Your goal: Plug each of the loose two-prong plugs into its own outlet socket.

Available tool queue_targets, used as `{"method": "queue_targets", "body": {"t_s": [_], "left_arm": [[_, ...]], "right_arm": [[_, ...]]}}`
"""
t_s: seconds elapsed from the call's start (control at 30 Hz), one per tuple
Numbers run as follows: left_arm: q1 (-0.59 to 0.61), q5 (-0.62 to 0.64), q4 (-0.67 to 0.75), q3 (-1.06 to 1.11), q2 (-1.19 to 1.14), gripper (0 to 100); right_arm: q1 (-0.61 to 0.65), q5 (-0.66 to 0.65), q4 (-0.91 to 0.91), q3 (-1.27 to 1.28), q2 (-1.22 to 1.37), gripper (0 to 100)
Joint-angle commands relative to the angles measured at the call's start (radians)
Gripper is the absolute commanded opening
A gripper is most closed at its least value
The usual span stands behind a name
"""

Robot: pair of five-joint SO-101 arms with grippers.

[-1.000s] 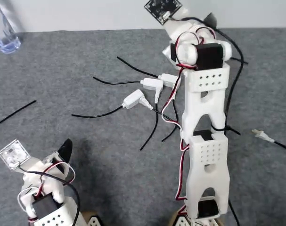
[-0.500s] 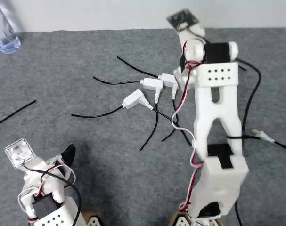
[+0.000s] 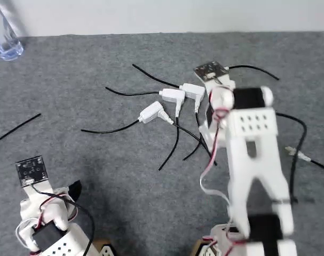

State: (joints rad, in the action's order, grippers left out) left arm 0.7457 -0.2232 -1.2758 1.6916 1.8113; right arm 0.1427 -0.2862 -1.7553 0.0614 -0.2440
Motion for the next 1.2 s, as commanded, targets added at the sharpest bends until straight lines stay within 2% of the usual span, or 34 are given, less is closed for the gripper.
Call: {"method": "queue_targets", "body": {"t_s": [0.0,0.13,0.3,0.47,0.57,0.67,0.77,0.93,1.03,1.1,1.17], "left_arm": [[0.005,-0.023,-0.005,-0.044,0.011,39],[0.005,-0.025,-0.005,-0.039,0.011,39],[0.0,-0.074,-0.005,-0.038,0.011,39],[0.005,-0.103,-0.012,-0.059,0.011,39],[0.005,-0.103,-0.003,-0.11,0.011,39],[0.032,-0.103,0.061,-0.203,0.011,39],[0.098,-0.103,0.141,-0.277,0.011,39],[0.249,-0.126,0.334,-0.262,0.012,39],[0.311,-0.206,0.583,-0.265,0.012,39],[0.318,-0.275,0.761,-0.282,0.011,39],[0.31,-0.474,0.864,-0.305,0.008,39]], "right_arm": [[0.001,0.011,-0.042,0.081,-0.214,22.1],[0.001,0.011,-0.016,0.267,-0.409,22.1],[-0.004,0.011,0.124,0.571,-0.608,22.1],[-0.058,0.002,0.257,0.683,-0.73,22.0],[-0.059,-0.046,0.4,0.812,-0.743,22.0],[-0.058,-0.058,0.627,1.005,-0.745,22.0],[-0.056,-0.035,0.774,1.145,-0.746,22.0],[-0.056,-0.032,0.952,1.29,-0.745,22.0],[-0.056,-0.058,1.061,1.379,-0.754,22.0],[-0.056,-0.087,1.052,1.376,-0.754,22.0],[-0.044,-0.091,1.052,1.378,-0.754,22.0]]}}
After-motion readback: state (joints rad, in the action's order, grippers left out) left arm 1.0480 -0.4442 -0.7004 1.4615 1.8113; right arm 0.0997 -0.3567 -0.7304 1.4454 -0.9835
